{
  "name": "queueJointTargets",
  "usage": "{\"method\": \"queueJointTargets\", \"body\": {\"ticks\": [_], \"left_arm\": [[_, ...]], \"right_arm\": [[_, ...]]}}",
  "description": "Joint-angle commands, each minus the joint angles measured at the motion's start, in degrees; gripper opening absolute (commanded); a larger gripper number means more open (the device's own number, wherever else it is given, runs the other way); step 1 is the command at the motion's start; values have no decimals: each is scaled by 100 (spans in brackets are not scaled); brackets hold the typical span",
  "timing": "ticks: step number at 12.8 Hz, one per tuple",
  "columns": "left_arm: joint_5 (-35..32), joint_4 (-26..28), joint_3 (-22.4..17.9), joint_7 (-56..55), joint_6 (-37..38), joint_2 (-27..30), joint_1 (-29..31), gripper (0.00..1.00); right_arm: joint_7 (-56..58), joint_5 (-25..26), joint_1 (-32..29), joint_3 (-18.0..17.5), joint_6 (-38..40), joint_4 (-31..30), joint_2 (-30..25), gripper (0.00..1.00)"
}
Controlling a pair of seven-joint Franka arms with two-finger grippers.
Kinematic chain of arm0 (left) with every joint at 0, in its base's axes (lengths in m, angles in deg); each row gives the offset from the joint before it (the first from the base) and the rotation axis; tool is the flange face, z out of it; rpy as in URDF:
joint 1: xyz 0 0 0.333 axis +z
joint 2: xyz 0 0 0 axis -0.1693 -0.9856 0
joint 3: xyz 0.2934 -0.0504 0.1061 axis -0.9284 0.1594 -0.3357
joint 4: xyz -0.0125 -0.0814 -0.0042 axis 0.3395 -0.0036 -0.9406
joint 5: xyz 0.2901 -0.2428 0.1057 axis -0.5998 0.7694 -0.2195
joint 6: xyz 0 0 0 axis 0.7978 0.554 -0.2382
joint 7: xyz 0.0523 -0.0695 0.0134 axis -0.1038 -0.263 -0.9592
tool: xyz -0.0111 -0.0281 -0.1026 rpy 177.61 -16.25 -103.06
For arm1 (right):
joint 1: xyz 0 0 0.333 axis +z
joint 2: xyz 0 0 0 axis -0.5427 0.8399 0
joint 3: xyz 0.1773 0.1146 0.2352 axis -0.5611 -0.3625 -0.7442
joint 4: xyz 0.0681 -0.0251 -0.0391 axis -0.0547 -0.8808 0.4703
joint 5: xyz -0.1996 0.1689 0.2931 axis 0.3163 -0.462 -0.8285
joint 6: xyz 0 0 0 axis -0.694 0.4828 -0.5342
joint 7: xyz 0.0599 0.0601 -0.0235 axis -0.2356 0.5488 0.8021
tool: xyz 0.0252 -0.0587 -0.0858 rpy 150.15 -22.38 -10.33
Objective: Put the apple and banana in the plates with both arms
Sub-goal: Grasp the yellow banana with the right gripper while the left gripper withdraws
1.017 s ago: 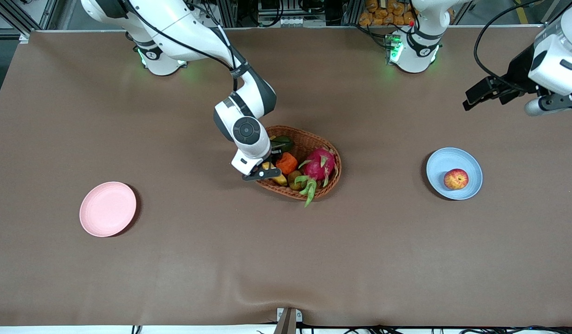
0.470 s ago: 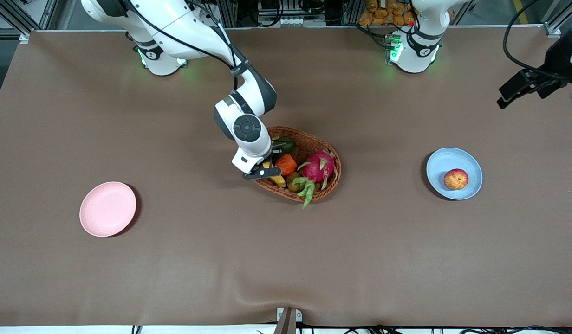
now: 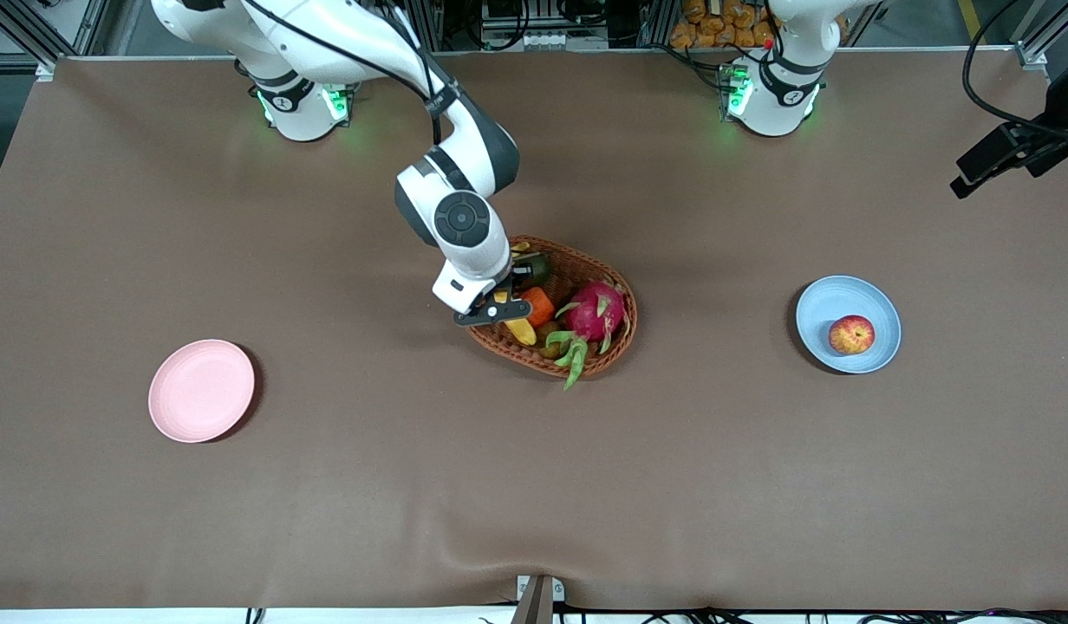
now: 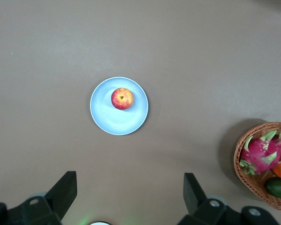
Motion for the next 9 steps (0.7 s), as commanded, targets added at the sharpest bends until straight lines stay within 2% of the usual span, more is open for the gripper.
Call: {"method": "queueJointTargets", "body": {"ticks": [1,3,4,5,6,9], "left_arm": [[-44,23,-707,48,110,82,-690,100],[-44,93,-1051,40,110,82,-1086,100],[-44,103,-1270,31,136,82,-1323,100],[-44,103,-1594,48,145,74,-1638,100],[-44,85,-1737,40,232,56,-1798,100],[-52,24,-1730,31,260,12,-1852,100]], "right_arm": [[-84,22,-24,12,163,-24,-182,13],[-49,22,-50,30,163,-24,-252,12],[-40,22,-163,21,163,-24,-339,0],[-40,22,-269,21,180,-24,-427,0],[-57,22,-366,21,337,-33,-550,0],[-49,22,-856,21,646,-51,-779,0]]}}
